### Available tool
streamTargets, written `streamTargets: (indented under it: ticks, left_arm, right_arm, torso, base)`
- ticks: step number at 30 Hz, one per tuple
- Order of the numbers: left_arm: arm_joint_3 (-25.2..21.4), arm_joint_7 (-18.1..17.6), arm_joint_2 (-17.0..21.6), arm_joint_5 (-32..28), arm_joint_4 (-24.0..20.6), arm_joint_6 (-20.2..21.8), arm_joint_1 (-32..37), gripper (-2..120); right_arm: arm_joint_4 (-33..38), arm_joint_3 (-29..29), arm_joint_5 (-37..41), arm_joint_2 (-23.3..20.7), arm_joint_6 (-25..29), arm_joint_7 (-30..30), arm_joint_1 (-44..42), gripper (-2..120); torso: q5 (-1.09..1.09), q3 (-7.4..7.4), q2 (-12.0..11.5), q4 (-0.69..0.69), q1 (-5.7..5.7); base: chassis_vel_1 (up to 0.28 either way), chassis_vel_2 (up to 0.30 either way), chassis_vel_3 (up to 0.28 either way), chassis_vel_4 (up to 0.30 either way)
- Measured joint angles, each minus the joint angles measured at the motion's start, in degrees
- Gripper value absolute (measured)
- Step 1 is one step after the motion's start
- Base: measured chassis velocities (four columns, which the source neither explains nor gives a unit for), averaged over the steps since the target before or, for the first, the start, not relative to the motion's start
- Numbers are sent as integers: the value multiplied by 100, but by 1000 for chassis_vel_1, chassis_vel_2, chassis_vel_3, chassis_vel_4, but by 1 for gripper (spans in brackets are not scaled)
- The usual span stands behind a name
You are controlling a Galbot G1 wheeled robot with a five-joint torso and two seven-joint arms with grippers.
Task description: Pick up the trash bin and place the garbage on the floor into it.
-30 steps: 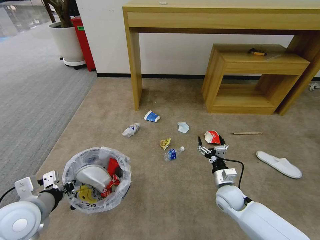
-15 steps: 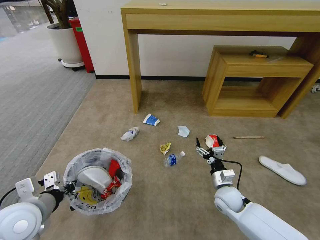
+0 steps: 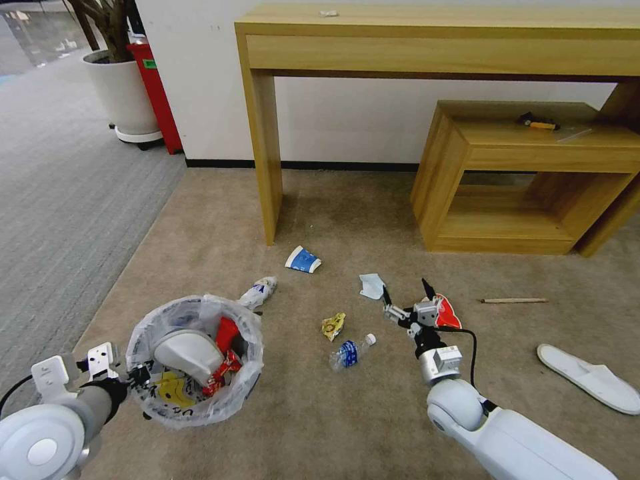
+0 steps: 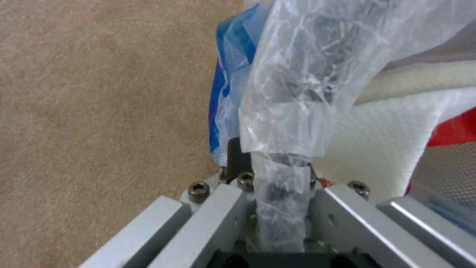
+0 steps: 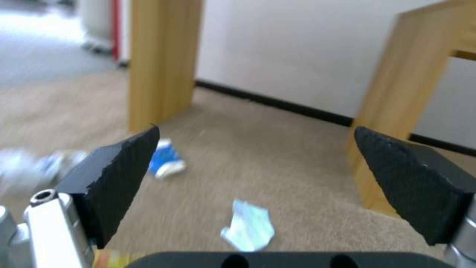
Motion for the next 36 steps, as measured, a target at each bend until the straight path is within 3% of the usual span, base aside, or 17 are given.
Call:
streamTargets:
  ticks: [8,15,24,36]
  left_arm:
    - [51,39,-82,54,101,0,-89,0]
    - [108,73,-208,140,190,1,-187,0]
    - [99,80,-355,219,197,2,-179,0]
    - [22,83,-481,249,118,2,-122,0]
  right_arm:
    - [-273,-876,174,-859,89,-736,745,100]
    - [-870,-1483,207,-1001,576,-1532,1246,100]
    - [-1800,-2288,71,-640,1183,-2175,1805,100]
    - [-3726,-3053,75,521,1761,-2795,2299,100]
  torso:
    - [-1,1,0,0,1]
    - [-1,1,0,0,1]
    - [-2,1,0,0,1]
    - [-3,1,0,1,2]
  base:
    - [5,-8,-4,5]
    - [0,0,0,0]
    - [0,0,0,0]
    - [0,0,0,0]
